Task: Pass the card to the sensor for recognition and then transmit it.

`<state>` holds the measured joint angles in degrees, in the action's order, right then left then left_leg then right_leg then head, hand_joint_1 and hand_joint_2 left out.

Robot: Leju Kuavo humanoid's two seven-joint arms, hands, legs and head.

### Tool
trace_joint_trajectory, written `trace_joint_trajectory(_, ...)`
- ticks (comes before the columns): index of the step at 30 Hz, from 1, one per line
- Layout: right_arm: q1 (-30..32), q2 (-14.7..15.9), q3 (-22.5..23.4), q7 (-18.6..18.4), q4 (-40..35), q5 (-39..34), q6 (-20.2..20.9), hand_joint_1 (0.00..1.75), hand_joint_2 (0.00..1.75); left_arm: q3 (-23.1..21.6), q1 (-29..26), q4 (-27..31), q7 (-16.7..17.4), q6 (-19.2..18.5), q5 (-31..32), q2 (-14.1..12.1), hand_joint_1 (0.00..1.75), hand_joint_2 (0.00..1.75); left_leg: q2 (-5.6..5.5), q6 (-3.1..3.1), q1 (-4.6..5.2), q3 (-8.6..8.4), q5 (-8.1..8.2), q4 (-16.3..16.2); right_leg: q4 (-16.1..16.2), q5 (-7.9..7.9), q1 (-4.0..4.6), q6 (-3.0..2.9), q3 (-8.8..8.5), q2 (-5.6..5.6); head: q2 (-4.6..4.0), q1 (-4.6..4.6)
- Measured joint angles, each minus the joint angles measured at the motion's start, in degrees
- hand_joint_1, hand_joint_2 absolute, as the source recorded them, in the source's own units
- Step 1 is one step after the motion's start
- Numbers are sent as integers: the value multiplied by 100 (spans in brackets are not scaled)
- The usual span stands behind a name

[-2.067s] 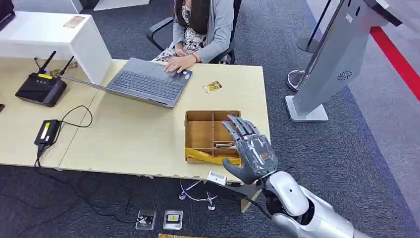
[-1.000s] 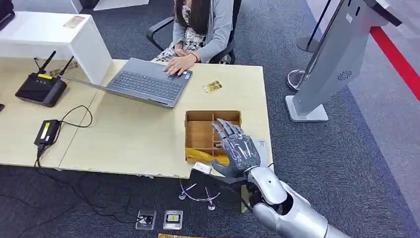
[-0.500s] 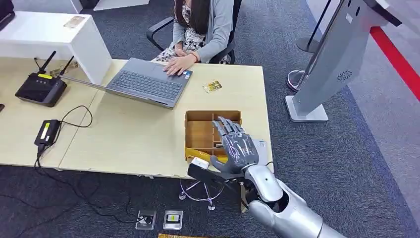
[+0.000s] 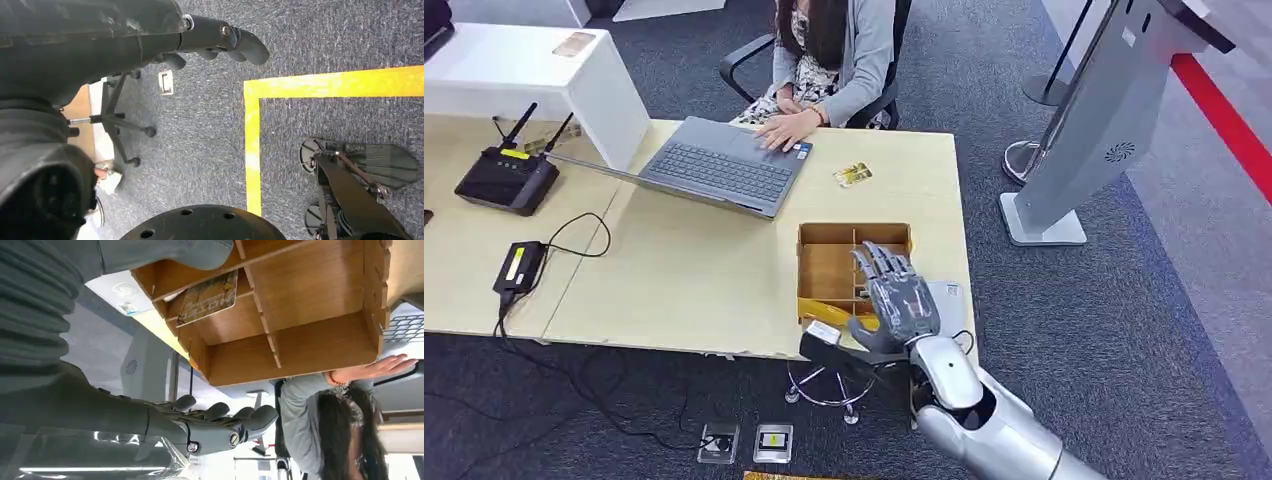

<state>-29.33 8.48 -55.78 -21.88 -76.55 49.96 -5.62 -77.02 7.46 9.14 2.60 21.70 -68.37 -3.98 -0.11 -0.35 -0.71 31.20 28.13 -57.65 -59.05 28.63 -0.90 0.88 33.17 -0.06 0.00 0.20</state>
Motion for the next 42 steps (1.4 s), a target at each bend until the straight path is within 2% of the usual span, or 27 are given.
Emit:
trace_joint_trajectory(20, -7, -378, 324, 53, 853, 424, -149, 0, 175, 0, 7, 0, -26, -74, 0, -7, 0, 0, 0, 0, 0, 0, 0, 0, 0, 0, 0, 0, -1, -1, 0, 0)
trace_joint_trajectory(34, -6, -424, 590, 13, 1143, 422, -260, 0, 175, 0, 8, 0, -24, -96, 11, -9, 0, 0, 0, 0, 0, 0, 0, 0, 0, 0, 0, 0, 0, 0, -2, 0)
trace_joint_trajectory(42, -5, -437, 706, 109, 1351, 422, -404, 0, 175, 0, 10, 0, -24, -96, 24, -9, 0, 0, 0, 0, 0, 0, 0, 0, 0, 0, 0, 0, 0, 0, -2, 0)
